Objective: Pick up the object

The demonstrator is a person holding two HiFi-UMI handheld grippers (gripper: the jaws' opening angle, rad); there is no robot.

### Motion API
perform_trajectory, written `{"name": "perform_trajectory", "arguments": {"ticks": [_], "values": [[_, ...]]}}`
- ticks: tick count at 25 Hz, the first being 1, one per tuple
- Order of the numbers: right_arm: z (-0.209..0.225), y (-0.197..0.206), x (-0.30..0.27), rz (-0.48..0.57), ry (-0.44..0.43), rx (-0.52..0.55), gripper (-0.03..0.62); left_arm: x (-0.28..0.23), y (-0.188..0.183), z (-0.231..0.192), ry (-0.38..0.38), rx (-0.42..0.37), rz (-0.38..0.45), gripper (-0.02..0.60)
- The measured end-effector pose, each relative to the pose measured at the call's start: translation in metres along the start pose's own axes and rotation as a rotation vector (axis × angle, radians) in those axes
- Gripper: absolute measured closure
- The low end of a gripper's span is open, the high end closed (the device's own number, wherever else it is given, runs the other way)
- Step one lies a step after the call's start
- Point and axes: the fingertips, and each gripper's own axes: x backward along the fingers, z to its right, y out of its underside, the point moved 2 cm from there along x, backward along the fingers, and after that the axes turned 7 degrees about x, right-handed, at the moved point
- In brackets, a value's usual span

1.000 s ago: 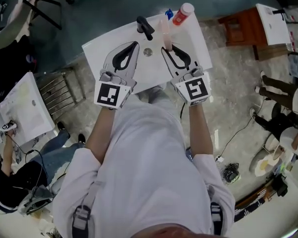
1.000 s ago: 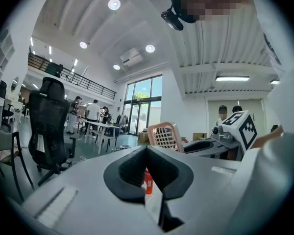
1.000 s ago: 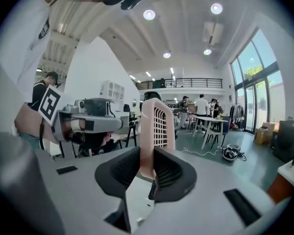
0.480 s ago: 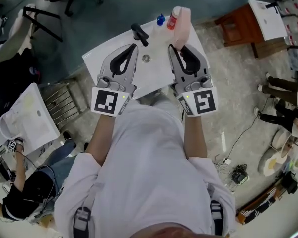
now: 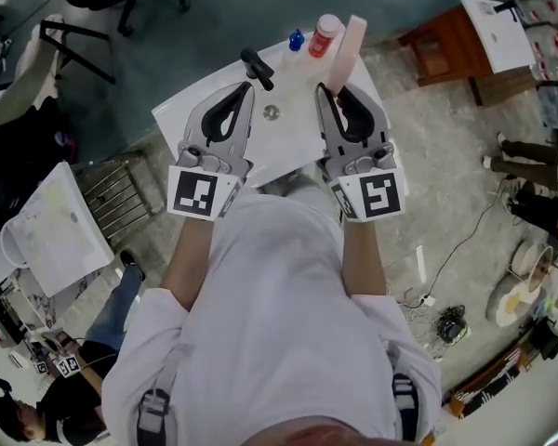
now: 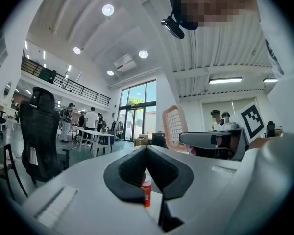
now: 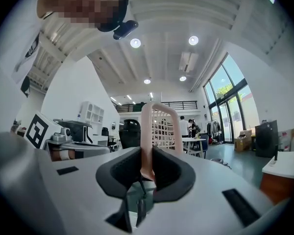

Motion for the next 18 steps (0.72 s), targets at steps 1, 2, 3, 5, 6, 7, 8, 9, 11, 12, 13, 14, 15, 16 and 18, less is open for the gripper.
{"name": "perform_trajectory", "arguments": {"ticks": [1, 2, 3, 5, 6, 7, 8, 9, 11, 12, 13, 14, 15, 16, 18], "values": [[0.001, 0.0, 0.001, 0.004, 0.002, -0.002, 0.525, -0.001, 0.0, 0.0, 0.003, -0.001, 0.0, 0.581], [0.002, 0.0, 0.002, 0.007, 0.003, -0.006, 0.525, -0.002, -0.001, 0.001, 0.007, -0.002, 0.001, 0.581], [0.003, 0.001, 0.004, 0.009, 0.005, -0.01, 0.525, -0.004, -0.001, 0.002, 0.011, -0.002, 0.001, 0.581], [0.004, 0.003, 0.007, 0.011, 0.008, -0.013, 0.525, -0.006, 0.0, 0.003, 0.019, -0.002, -0.001, 0.581], [0.004, 0.003, 0.009, 0.012, 0.011, -0.016, 0.525, -0.007, 0.0, 0.004, 0.022, -0.001, -0.002, 0.581], [0.003, 0.004, 0.011, 0.013, 0.013, -0.02, 0.525, -0.007, 0.0, 0.005, 0.026, 0.0, -0.005, 0.581], [0.003, 0.005, 0.013, 0.014, 0.017, -0.025, 0.525, -0.007, 0.001, 0.006, 0.03, 0.001, -0.008, 0.581], [0.003, 0.005, 0.015, 0.014, 0.02, -0.027, 0.525, -0.007, 0.001, 0.007, 0.034, 0.0, -0.01, 0.581], [0.002, 0.007, 0.018, 0.011, 0.024, -0.028, 0.525, -0.008, 0.002, 0.009, 0.043, -0.001, -0.012, 0.581], [0.002, 0.008, 0.018, 0.008, 0.026, -0.027, 0.525, -0.009, 0.002, 0.01, 0.045, 0.001, -0.01, 0.581], [0.003, 0.009, 0.017, 0.005, 0.027, -0.026, 0.525, -0.01, 0.002, 0.01, 0.045, 0.004, -0.008, 0.581], [0.003, 0.011, 0.017, 0.001, 0.027, -0.026, 0.525, -0.011, 0.002, 0.011, 0.044, 0.005, -0.008, 0.581], [0.003, 0.012, 0.016, -0.003, 0.028, -0.025, 0.525, -0.011, 0.003, 0.011, 0.043, 0.004, -0.01, 0.581], [0.003, 0.013, 0.016, -0.007, 0.028, -0.023, 0.525, -0.012, 0.003, 0.011, 0.042, 0.003, -0.01, 0.581], [0.004, 0.015, 0.016, -0.015, 0.028, -0.018, 0.525, -0.013, 0.003, 0.013, 0.037, 0.008, -0.005, 0.581]]}}
